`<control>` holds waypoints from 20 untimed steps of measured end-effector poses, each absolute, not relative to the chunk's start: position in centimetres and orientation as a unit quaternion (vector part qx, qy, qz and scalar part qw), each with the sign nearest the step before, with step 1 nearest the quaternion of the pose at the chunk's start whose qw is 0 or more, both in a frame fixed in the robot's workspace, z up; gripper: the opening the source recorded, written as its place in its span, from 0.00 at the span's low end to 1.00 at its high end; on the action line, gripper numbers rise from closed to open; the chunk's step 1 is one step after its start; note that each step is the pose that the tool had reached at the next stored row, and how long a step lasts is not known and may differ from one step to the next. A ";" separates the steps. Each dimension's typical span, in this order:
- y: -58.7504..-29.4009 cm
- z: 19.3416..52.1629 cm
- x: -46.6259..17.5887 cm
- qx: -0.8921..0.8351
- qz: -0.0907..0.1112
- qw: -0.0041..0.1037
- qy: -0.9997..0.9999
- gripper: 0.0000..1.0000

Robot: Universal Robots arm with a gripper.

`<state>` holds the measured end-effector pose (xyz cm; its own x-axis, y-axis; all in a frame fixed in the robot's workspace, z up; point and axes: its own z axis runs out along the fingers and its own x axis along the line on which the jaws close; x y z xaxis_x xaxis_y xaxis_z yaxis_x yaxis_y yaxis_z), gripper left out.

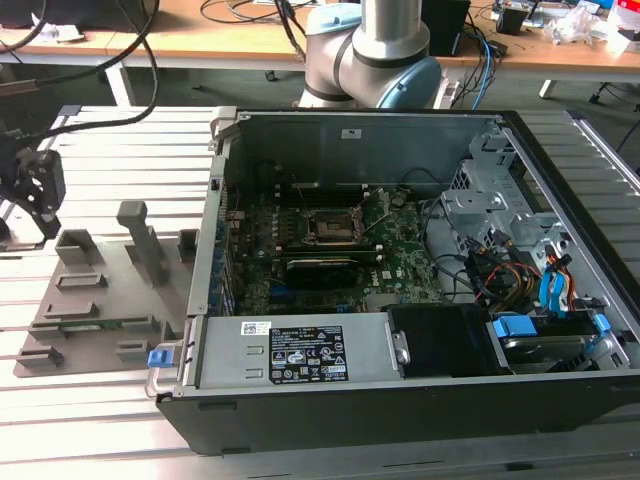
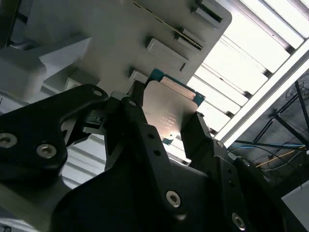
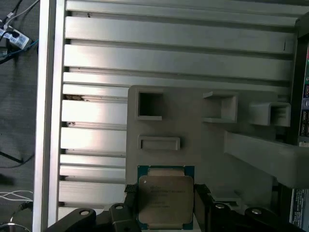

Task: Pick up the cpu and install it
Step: 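Pick up the cpu and move it towards the insertion slot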

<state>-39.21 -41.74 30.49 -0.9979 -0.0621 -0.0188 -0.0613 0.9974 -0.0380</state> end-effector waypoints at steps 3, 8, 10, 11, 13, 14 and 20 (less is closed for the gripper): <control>-41.7 32.1 -39.2 -0.031 -0.019 0.010 0.999 0.55; -41.3 33.6 -39.2 -0.031 -0.019 0.010 0.999 0.55; -41.1 34.0 -39.2 -0.031 -0.019 0.010 0.999 0.55; -41.0 34.2 -39.2 -0.031 -0.019 0.010 0.999 0.55; -40.8 34.6 -39.2 -0.031 -0.019 0.010 0.999 0.55; -40.6 34.9 -39.2 -0.031 -0.019 0.010 0.999 0.55; -39.9 38.8 -39.2 -0.031 -0.018 0.010 0.999 0.55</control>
